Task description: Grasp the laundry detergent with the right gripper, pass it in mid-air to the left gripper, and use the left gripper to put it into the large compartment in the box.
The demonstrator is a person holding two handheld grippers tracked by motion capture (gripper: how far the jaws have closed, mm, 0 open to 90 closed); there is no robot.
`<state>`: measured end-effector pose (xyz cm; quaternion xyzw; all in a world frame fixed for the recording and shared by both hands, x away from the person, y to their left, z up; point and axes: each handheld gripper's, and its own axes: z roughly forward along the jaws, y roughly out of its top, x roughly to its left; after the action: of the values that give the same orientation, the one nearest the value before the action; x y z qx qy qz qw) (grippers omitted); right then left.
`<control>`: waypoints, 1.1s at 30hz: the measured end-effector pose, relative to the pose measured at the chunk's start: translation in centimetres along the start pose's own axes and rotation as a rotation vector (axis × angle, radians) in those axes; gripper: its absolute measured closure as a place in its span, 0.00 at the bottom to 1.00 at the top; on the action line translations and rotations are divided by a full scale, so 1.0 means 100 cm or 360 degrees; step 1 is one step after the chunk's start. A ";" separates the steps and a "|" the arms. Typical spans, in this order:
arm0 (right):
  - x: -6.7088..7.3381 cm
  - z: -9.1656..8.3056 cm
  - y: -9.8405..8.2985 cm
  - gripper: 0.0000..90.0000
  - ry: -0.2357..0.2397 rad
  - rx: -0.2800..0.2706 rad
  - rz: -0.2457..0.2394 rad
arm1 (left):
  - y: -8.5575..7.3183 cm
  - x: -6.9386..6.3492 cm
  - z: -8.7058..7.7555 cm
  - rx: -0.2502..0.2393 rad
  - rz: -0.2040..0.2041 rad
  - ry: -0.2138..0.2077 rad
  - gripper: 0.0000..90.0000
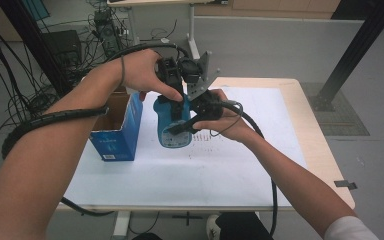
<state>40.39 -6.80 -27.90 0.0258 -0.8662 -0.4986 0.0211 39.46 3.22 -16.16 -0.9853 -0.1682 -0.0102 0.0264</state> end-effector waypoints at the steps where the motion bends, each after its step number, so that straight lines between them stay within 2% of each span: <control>1: 0.000 0.000 0.000 0.49 0.0002 0.0000 0.0000 | 0.000 0.000 0.000 0.0000 0.0000 -0.0001 0.39; 33: -0.001 0.003 0.000 0.48 0.0007 -0.0009 -0.0013 | -0.003 0.000 0.001 -0.0018 -0.0012 0.0013 0.39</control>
<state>40.52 -6.58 -28.05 0.0303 -0.8646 -0.5011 0.0210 39.38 3.51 -16.25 -0.9848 -0.1719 -0.0152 0.0214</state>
